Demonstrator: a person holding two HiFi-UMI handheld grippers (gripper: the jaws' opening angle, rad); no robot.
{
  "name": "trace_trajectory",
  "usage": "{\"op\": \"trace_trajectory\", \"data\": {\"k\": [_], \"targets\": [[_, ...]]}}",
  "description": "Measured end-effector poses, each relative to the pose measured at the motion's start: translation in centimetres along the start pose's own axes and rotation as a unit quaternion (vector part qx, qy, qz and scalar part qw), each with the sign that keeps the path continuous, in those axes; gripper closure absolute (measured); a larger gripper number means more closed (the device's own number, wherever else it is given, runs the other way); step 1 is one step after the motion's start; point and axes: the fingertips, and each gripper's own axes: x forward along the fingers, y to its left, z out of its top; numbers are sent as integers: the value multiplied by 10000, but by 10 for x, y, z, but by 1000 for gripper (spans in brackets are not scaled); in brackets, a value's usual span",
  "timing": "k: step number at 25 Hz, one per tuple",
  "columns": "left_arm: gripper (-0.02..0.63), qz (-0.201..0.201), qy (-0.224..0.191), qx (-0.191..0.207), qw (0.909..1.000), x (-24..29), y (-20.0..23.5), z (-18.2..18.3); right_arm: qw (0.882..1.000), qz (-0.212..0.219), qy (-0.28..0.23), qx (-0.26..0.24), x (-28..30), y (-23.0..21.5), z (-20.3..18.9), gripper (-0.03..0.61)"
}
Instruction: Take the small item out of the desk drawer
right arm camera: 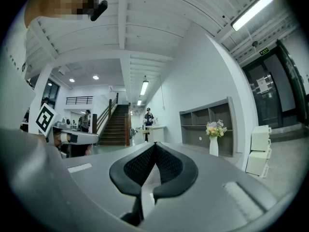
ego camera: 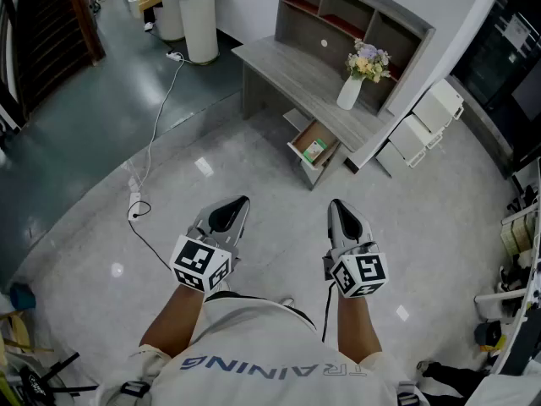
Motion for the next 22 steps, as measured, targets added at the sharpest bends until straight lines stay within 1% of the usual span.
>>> {"op": "trace_trajectory", "data": {"k": [8,15,19,22], "targets": [[615,-23,39,-9,10000,-6,5,-3,9999,31,100,-27,5,10,-7,565],[615,54,79,-61,9999,-14,20,-7,9998,69,183,-24,16,20,-14,565],[615,40,126,-115,9998,-22,30,-10,9998,30,155,142,20,30,-16,565],[615,-67,140,-163,9997,-21,38,-12,9997,-63,118,194,23,32,-16,564]]}}
